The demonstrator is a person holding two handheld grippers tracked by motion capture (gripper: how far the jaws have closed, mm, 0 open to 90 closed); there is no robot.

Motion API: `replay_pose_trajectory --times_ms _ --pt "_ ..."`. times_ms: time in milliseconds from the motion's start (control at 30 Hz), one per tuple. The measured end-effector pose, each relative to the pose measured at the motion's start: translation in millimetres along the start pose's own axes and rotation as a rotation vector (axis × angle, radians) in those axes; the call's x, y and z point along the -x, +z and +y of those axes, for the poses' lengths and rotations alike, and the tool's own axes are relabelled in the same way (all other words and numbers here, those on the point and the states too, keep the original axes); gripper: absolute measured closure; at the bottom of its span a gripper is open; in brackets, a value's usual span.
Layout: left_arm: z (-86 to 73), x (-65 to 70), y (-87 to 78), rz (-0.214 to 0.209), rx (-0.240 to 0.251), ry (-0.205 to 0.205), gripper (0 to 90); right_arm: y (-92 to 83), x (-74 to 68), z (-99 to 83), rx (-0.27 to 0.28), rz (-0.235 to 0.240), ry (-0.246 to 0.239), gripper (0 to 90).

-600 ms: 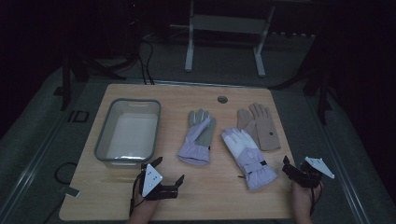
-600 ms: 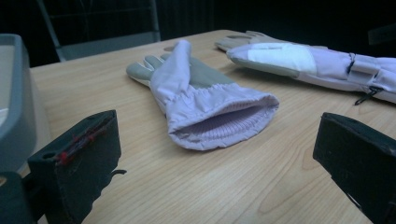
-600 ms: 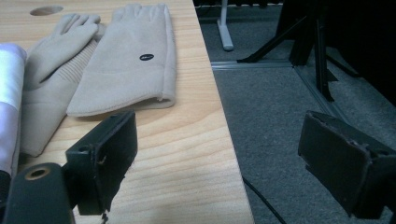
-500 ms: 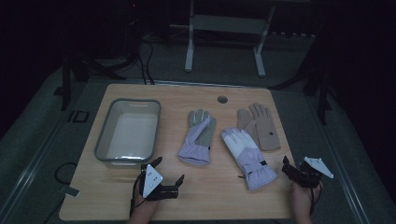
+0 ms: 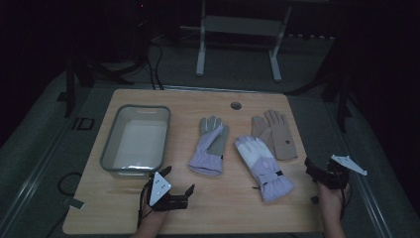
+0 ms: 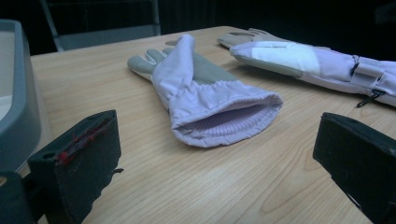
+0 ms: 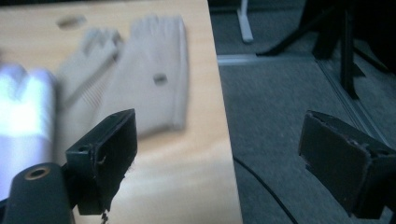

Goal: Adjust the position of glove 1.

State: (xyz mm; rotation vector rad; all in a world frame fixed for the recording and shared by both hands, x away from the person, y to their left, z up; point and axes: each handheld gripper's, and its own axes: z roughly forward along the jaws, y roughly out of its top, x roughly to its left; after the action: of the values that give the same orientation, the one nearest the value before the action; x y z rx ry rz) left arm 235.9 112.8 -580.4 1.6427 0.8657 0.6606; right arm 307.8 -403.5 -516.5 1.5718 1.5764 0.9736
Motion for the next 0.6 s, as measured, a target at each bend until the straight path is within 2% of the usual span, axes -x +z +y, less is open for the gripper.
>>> replay_pose_trajectory --times_ms 33,100,167,200,300,367,400,600 --pt "-0.1 -1.3 -0.2 0.005 0.001 -0.005 1.2 0.0 0.0 0.0 0.000 0.000 0.000 11.6" --pt "-0.5 -3.1 -1.0 0.003 0.008 -0.019 1.2 -2.2 0.9 14.5 -0.006 0.025 -0.005 11.2" --pt "-0.8 -3.5 -1.7 0.007 0.014 -0.021 1.2 -2.8 1.1 19.0 -0.005 0.032 -0.007 11.2" --pt "-1.1 -3.0 -2.4 0.009 0.020 -0.015 1.2 -5.0 -1.0 37.8 -0.014 0.053 -0.035 11.2" --pt "-1.1 -1.0 -2.3 0.010 0.020 0.002 1.2 -6.9 -4.1 48.2 -0.010 0.069 -0.046 11.2" --pt "-0.9 0.4 -1.9 0.015 0.015 0.016 1.2 -9.0 -8.9 58.1 -0.018 0.096 -0.051 11.3" --pt "-0.9 1.0 -1.8 0.016 0.014 0.018 1.2 -9.9 -13.7 64.8 -0.020 0.102 -0.070 11.3" --pt "-1.2 0.3 -2.5 0.012 0.020 0.017 1.2 -14.8 -34.8 88.0 0.013 0.113 -0.139 11.3"
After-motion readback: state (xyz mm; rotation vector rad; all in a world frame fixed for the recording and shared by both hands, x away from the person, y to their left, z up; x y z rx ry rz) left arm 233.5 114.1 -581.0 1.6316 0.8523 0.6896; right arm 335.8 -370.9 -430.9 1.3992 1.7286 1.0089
